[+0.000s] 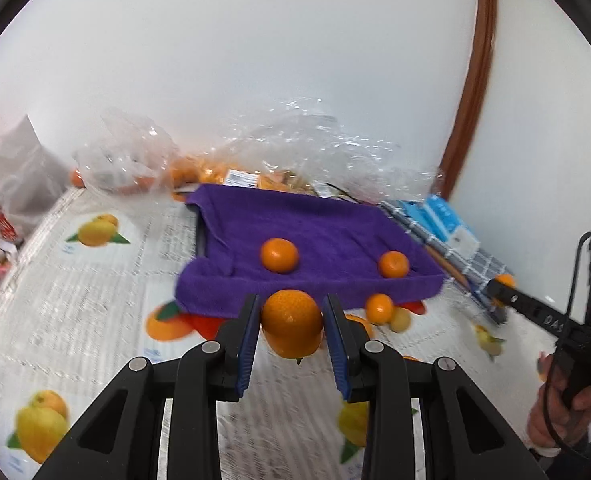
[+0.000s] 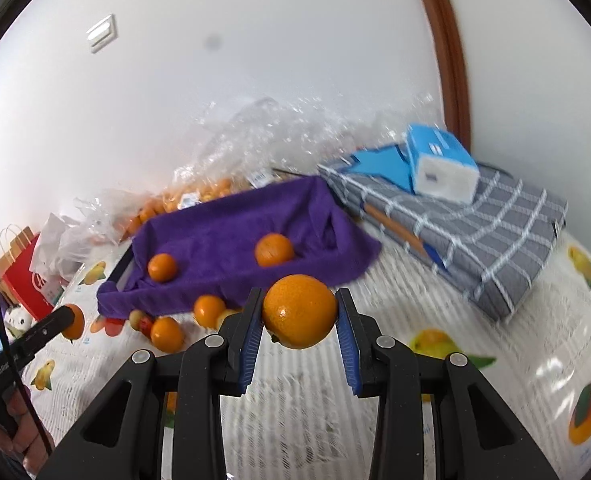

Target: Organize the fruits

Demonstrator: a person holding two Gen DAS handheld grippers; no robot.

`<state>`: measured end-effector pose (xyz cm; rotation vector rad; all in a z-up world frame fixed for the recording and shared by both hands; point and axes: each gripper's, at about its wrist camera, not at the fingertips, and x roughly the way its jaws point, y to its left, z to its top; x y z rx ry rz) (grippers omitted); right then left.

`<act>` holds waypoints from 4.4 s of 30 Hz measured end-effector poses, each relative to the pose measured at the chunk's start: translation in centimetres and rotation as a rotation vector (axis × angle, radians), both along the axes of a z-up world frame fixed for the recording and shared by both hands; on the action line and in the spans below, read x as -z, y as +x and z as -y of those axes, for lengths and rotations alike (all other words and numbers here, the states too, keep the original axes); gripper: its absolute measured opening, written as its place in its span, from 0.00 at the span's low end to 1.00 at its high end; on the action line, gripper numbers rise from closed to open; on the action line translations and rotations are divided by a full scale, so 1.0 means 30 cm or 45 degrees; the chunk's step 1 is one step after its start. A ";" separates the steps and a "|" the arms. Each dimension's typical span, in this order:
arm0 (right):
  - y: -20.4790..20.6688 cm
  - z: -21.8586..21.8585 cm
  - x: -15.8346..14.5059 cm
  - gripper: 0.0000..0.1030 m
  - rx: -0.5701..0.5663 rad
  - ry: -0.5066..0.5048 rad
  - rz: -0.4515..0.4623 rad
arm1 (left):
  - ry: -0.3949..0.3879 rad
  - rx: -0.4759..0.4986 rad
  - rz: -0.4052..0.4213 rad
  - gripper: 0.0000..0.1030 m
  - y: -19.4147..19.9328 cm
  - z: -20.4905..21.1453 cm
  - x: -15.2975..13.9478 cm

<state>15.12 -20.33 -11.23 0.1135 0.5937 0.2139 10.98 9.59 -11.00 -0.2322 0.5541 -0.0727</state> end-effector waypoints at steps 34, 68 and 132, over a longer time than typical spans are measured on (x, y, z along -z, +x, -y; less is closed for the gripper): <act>0.450 -0.093 -0.004 0.34 -0.107 -0.083 0.087 | -0.169 -0.218 -0.030 0.29 0.455 -0.113 0.062; 0.564 -0.136 0.155 0.35 -0.100 -0.048 -0.143 | -0.163 -0.278 -0.184 0.29 0.525 -0.114 0.139; 0.253 -0.109 0.159 0.55 -0.113 -0.049 -0.124 | -0.048 -0.247 -0.090 0.49 0.375 -0.057 0.077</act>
